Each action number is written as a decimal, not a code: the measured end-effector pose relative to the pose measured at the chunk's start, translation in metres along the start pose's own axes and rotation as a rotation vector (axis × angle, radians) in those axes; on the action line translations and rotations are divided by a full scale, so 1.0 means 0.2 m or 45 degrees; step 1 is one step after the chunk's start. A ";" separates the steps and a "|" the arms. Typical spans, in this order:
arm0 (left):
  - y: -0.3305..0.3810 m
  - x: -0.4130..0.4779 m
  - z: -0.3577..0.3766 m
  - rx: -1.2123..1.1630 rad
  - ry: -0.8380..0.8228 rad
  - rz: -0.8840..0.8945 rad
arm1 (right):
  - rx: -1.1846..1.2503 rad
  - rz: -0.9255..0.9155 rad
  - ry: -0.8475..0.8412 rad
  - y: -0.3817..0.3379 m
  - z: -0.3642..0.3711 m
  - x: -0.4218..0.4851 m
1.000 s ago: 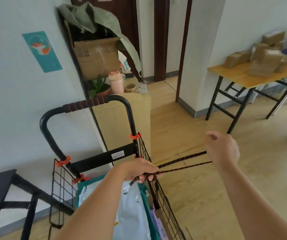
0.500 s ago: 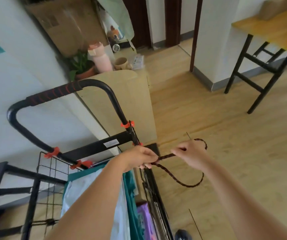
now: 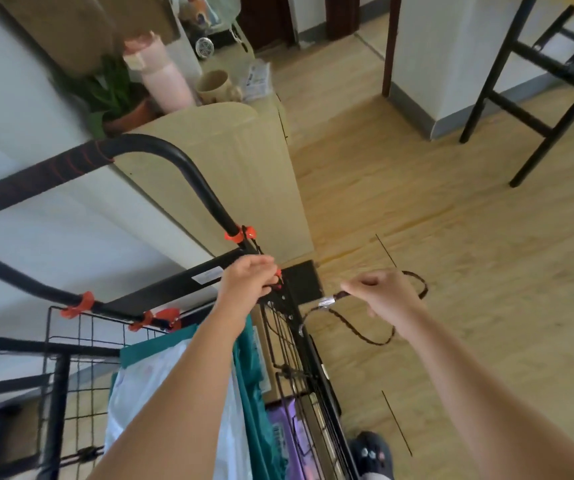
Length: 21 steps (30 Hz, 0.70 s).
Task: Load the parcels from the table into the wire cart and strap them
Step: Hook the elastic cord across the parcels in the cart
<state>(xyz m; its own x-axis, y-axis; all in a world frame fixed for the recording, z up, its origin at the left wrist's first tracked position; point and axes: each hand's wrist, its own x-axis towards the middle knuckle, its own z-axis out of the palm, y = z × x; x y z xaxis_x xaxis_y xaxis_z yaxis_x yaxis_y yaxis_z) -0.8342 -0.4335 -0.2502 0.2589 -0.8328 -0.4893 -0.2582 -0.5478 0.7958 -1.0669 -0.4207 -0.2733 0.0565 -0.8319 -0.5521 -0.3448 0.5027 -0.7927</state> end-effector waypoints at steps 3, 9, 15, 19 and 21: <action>-0.22 0.05 -0.10 -0.147 0.326 -0.257 | -0.126 0.101 -0.144 0.09 0.11 0.07; -0.60 0.00 0.08 -0.275 0.090 -0.782 | -0.219 0.336 -0.239 0.36 0.44 0.18; -0.61 0.02 0.23 -0.396 -0.038 -0.964 | -0.040 0.416 -0.186 0.49 0.62 0.24; -0.66 0.07 0.22 -0.345 -0.229 -0.955 | -0.021 0.435 -0.215 0.48 0.67 0.29; -0.68 0.10 0.23 -0.237 -0.239 -0.896 | -0.040 0.427 -0.229 0.48 0.68 0.32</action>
<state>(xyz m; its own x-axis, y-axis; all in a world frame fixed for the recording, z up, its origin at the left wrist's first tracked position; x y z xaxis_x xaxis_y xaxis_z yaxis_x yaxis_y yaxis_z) -0.8379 -0.3788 -0.3843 0.1377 -0.2996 -0.9441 0.0754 -0.9472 0.3116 -0.9689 -0.3924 -0.4201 0.0982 -0.5661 -0.8185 -0.4005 0.7304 -0.5533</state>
